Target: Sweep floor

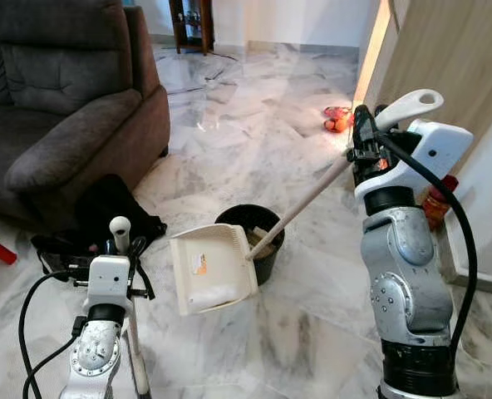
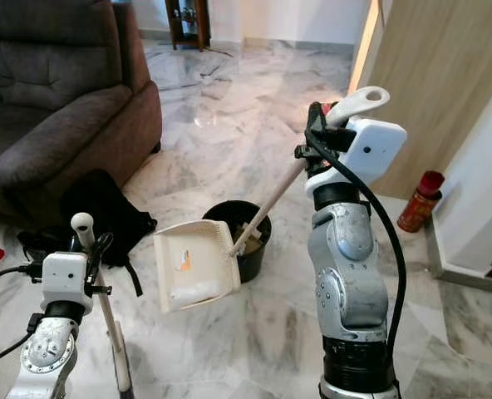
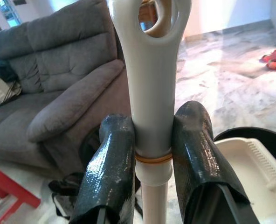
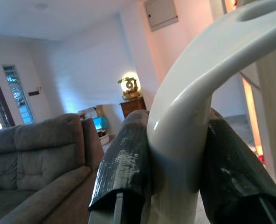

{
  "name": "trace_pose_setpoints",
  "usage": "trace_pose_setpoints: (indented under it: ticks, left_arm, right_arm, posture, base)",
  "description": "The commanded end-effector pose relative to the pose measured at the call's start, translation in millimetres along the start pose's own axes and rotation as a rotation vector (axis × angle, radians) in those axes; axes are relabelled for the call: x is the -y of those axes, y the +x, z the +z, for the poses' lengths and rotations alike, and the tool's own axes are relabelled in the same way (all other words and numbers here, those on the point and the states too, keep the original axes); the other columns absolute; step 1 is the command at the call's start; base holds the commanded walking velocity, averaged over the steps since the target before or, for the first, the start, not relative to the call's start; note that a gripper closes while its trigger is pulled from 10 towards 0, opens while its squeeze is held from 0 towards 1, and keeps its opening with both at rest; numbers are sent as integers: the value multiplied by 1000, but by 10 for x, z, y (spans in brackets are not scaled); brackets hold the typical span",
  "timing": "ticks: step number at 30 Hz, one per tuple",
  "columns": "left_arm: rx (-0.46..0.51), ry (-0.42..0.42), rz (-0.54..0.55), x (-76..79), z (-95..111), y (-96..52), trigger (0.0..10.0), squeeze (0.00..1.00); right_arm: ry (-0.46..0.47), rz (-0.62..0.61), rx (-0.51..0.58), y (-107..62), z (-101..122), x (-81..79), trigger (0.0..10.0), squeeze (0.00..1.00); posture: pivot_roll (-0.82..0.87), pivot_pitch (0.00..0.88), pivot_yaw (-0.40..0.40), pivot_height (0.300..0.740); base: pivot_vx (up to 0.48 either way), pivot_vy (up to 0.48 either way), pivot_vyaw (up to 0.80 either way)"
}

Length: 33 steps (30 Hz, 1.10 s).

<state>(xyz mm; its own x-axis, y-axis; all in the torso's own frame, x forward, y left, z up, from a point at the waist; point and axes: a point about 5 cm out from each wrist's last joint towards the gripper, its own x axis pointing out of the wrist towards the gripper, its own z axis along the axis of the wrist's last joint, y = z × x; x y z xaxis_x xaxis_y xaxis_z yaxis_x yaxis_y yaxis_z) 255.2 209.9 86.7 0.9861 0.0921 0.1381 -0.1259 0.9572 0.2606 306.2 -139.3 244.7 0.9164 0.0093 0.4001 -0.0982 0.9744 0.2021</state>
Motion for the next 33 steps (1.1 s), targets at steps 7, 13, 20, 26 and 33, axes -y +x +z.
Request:
trace_pose_setpoints:
  ticks: [7, 13, 20, 26, 33]
  left_arm:
    - [36, 22, 12, -31, 77, 23, 10000, 0]
    - [37, 21, 12, -29, 80, 25, 10000, 0]
    - [37, 21, 14, -29, 81, 29, 10000, 0]
    - [36, 20, 17, -30, 80, 30, 10000, 0]
    - [35, 19, 17, -32, 79, 29, 10000, 0]
  right_arm:
    - [28, 25, 78, 28, 173, -62, 10000, 0]
    - [32, 26, 80, 31, 176, -65, 10000, 0]
    - [35, 36, 102, 37, 213, -93, 10000, 0]
    - [34, 38, 102, 38, 214, -89, 10000, 0]
    - [11, 45, 103, 36, 211, -105, 10000, 0]
  posture:
    - [75, 46, 35, 740]
    - [75, 48, 34, 740]
    - [76, 50, 33, 740]
    - [77, 52, 32, 740]
    - [77, 55, 31, 740]
  base:
    - [260, 0, 0]
    - [266, 0, 0]
    - [268, 0, 0]
    - [267, 0, 0]
    - [268, 0, 329]
